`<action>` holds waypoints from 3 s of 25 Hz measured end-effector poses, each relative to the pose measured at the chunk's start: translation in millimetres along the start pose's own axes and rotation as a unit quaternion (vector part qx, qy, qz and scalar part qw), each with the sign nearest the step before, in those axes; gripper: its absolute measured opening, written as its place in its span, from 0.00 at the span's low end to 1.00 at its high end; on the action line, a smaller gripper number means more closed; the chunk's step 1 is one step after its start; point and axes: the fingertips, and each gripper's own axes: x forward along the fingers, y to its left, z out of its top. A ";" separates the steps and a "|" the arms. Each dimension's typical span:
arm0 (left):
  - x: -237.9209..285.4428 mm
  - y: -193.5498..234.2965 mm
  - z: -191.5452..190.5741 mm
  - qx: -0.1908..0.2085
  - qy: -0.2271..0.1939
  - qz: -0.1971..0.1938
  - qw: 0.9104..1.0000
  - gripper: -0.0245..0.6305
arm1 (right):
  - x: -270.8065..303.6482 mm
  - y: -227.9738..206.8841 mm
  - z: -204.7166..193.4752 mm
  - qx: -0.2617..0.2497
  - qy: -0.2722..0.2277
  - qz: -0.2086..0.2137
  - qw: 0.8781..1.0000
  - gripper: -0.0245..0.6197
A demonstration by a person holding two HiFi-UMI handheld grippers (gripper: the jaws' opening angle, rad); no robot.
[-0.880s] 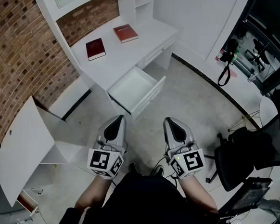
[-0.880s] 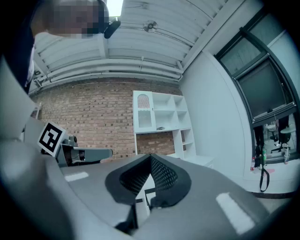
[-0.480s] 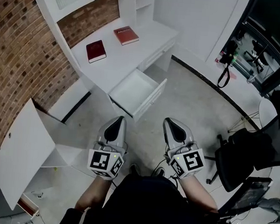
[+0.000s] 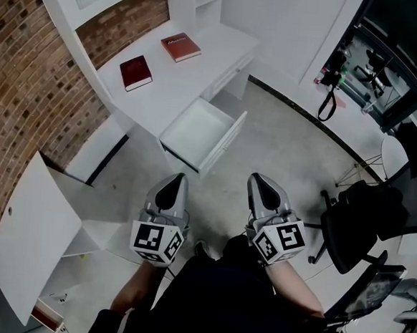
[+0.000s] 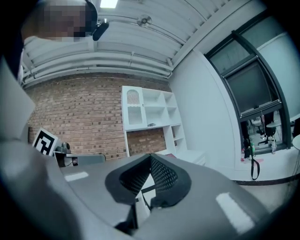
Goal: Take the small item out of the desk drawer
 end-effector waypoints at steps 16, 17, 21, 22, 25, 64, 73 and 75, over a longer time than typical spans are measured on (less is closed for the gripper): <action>89.0 28.6 -1.5 0.011 0.017 0.020 1.000 0.04 | 93.0 -38.0 -3.2 0.012 0.000 0.064 0.998 0.04; 100.5 26.8 0.8 0.013 0.016 0.020 1.000 0.04 | 100.4 -44.8 0.2 0.009 -0.001 0.069 0.998 0.04; 147.8 19.2 7.1 0.022 0.020 0.022 0.999 0.04 | 128.0 -78.3 8.7 0.016 0.003 0.088 0.996 0.04; 157.5 19.9 7.6 0.023 0.024 0.026 0.999 0.04 | 134.6 -85.4 10.5 0.020 0.005 0.093 0.995 0.04; 174.5 28.2 4.3 0.029 0.040 0.046 0.998 0.04 | 150.2 -100.5 11.0 0.031 0.006 0.109 0.994 0.04; 320.1 184.5 -310.2 0.109 0.367 -0.152 0.911 0.19 | 327.6 -152.9 -100.4 0.065 0.161 -0.002 0.985 0.04; 331.3 188.0 -408.0 0.166 0.470 -0.194 0.845 0.23 | 330.3 -191.9 -140.4 0.105 0.191 -0.007 0.976 0.04; 334.9 184.4 -426.0 0.176 0.481 -0.205 0.834 0.23 | 329.5 -203.0 -149.1 0.114 0.195 -0.015 0.974 0.04</action>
